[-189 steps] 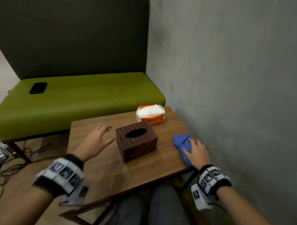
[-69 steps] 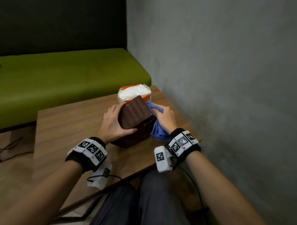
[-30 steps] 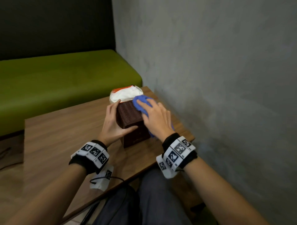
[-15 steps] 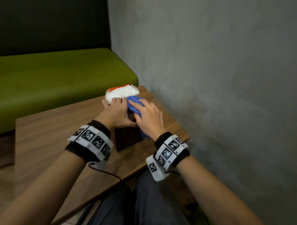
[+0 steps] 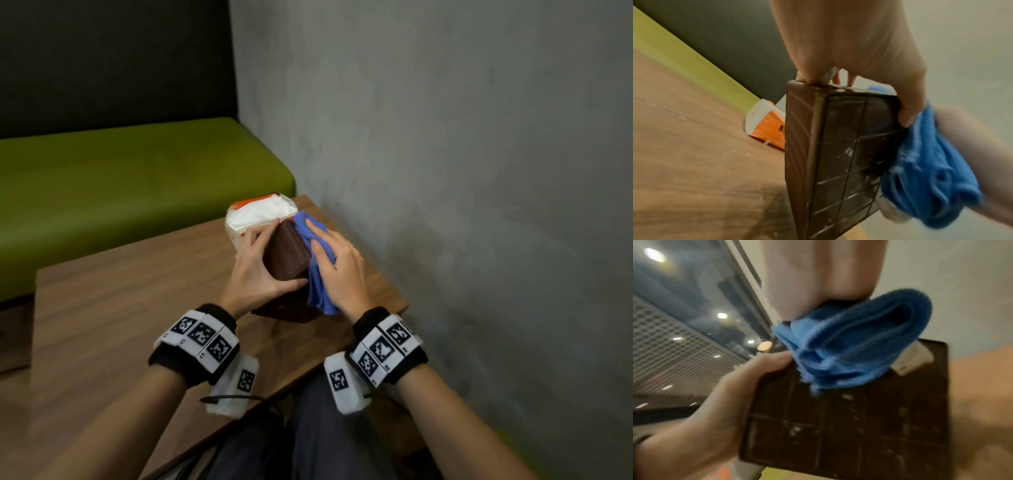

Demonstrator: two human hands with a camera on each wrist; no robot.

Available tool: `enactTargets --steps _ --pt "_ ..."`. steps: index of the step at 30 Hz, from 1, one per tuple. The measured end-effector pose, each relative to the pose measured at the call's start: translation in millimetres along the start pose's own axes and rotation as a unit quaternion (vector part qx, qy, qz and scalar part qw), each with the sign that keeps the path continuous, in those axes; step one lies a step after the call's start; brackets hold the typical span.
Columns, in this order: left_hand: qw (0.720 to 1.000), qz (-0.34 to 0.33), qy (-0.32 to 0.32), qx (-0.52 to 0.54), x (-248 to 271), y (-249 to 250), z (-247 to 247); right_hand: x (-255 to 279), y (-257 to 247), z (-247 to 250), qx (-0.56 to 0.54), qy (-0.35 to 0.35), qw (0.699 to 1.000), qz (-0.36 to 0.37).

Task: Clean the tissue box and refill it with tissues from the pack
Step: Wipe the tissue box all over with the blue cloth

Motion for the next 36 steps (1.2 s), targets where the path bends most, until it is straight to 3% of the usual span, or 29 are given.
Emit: enactTargets --steps 4,11,16,20,23,29,33,36 --pt "1.0 -0.018 -0.002 -0.01 2 6 1 5 44 2 -0.014 -0.03 0.995 -0.092" --pt "0.998 -0.056 -0.02 -0.031 2 19 -6 8 -17 9 -0.048 -0.022 0.997 0.06" --pt "0.997 -0.063 -0.003 -0.035 4 20 -4 5 38 9 -0.021 -0.043 0.998 -0.038" --pt "0.998 -0.059 -0.007 -0.033 -2 19 -5 -4 -9 9 -0.052 -0.016 0.998 0.034" --pt "0.996 -0.084 -0.013 -0.036 1 18 -3 6 -24 0 -0.011 -0.024 0.997 0.076" --pt "0.998 -0.062 0.014 -0.029 9 8 0 -7 24 7 0.045 -0.036 0.998 -0.025" --pt "0.997 -0.065 -0.002 -0.034 3 10 -1 -7 -25 -5 0.057 -0.042 0.996 0.053" --pt "0.996 -0.081 -0.002 -0.039 13 5 4 6 -13 -12 0.101 -0.063 0.991 0.066"
Point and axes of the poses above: each hand's wrist, its own x-axis away from the middle knuckle, its own z-axis out of the back of the hand, y = z × x, the point moved 10 cm from there along -x, towards the middle knuckle, and after that the axes turned 11 degrees about -y, right-handed, at the moved point
